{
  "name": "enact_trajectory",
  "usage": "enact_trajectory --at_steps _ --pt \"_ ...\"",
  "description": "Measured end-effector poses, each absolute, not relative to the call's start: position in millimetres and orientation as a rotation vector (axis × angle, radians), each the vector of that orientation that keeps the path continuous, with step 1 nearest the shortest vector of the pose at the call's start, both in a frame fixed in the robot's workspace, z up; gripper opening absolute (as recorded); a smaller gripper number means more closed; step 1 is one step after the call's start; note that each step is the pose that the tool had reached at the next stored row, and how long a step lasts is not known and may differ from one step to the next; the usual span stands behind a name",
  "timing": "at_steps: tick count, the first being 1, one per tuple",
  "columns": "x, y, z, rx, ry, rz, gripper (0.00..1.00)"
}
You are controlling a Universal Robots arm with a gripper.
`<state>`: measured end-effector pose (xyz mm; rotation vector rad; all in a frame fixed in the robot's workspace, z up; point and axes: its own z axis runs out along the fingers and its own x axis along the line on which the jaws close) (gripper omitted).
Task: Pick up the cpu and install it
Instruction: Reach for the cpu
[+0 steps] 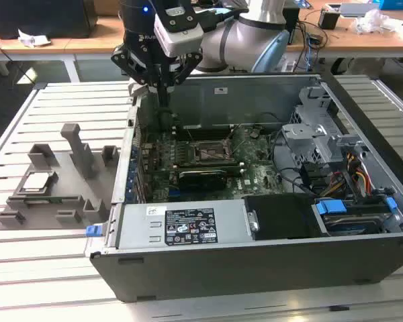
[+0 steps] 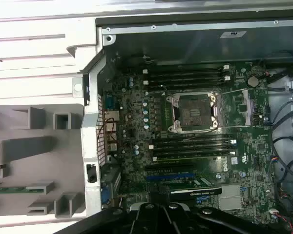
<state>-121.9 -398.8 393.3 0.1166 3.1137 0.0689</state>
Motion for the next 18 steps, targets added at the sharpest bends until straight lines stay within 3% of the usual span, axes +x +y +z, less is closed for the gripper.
enact_trajectory --at_steps 18 --pt "-150.7 -398.9 393.3 0.117 3.114 0.069 0.11"
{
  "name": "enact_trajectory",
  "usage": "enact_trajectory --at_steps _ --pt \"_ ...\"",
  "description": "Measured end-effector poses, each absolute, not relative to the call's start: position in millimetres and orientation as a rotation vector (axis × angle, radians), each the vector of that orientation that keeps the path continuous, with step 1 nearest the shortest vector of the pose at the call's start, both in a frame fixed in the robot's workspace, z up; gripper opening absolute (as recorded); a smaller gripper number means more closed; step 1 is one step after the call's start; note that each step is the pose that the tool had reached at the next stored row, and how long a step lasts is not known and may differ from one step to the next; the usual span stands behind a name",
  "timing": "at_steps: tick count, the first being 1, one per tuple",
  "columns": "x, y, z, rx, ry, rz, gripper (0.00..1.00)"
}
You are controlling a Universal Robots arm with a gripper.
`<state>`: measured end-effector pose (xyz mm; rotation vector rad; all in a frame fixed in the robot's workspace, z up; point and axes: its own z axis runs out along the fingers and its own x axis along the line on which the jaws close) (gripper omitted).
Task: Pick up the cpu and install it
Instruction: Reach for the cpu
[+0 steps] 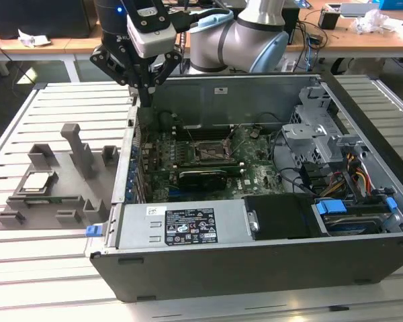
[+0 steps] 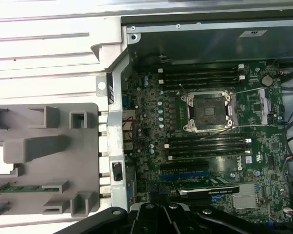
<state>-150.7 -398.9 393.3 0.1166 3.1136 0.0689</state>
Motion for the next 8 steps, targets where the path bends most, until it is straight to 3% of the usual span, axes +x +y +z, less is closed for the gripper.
enact_trajectory --at_steps 8 --pt "-158.1 -398.8 393.2 0.117 3.114 0.069 0.11"
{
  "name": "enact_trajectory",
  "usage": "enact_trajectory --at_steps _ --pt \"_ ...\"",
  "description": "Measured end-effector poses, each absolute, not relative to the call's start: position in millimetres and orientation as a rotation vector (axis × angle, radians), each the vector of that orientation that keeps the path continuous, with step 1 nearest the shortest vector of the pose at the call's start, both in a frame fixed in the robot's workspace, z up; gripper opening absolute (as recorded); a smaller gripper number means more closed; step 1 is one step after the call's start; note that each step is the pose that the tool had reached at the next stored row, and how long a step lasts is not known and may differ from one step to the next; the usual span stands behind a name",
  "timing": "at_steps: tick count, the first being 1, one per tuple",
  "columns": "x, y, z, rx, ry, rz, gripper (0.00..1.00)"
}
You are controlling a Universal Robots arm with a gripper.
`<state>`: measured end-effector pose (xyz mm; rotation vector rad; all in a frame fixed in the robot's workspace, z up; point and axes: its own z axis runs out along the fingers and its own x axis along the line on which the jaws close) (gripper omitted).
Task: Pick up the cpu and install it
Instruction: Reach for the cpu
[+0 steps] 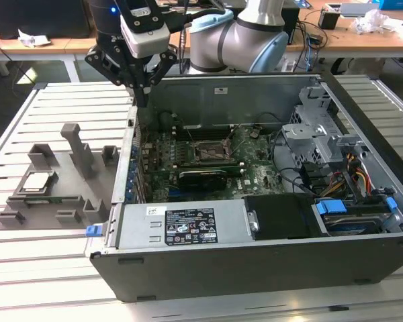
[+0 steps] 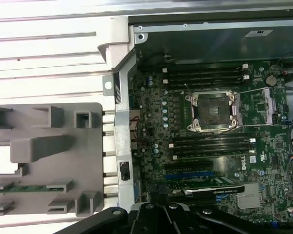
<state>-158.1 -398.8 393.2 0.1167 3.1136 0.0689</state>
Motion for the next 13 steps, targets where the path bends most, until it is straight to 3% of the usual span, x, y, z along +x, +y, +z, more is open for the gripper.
enact_trajectory --at_steps 13 --pt "-178.0 -398.8 393.3 0.117 3.114 0.068 0.11"
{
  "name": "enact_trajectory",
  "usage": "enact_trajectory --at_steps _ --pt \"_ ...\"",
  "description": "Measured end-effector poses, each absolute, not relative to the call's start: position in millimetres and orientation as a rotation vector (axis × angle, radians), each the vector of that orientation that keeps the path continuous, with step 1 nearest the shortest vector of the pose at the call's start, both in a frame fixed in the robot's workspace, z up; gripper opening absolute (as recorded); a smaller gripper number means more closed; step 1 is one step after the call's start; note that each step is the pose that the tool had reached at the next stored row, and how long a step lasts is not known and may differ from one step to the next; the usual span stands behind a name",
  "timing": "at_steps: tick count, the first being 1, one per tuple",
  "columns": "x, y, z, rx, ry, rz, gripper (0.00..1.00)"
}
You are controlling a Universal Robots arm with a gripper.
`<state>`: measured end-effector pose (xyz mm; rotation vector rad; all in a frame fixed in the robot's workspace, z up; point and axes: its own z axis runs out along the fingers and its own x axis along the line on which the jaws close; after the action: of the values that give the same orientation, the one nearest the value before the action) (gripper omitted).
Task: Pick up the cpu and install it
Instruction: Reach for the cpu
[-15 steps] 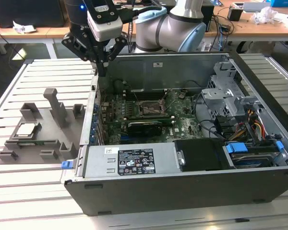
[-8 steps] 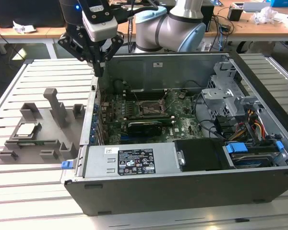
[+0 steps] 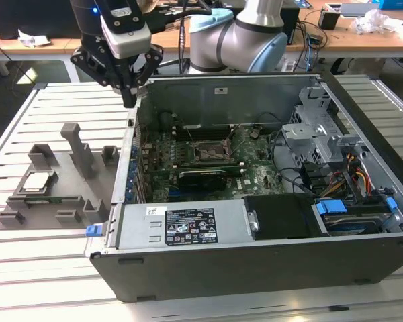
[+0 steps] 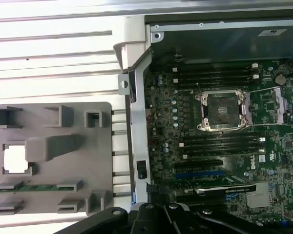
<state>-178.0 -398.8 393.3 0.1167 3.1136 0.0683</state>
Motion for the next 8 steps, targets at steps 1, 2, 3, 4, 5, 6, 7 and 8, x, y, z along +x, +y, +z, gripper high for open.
enact_trajectory --at_steps 1,2,3,4,5,6,7,8 --pt "-180.3 -398.8 393.3 0.117 3.114 0.068 0.11" --pt "-182.3 -398.8 393.3 0.117 3.114 0.068 0.11" --pt "-185.1 -398.9 393.3 0.117 3.114 0.068 0.11" --pt "-187.1 -398.9 393.3 0.117 3.114 0.068 0.11" --pt "-189.0 -398.9 393.3 0.117 3.114 0.068 0.11" --pt "-191.7 -398.9 393.3 0.117 3.114 0.068 0.11" --pt "-194.5 -398.9 393.3 0.117 3.114 0.068 0.11" --pt "-196.3 -398.8 393.3 0.117 3.114 0.068 0.11"
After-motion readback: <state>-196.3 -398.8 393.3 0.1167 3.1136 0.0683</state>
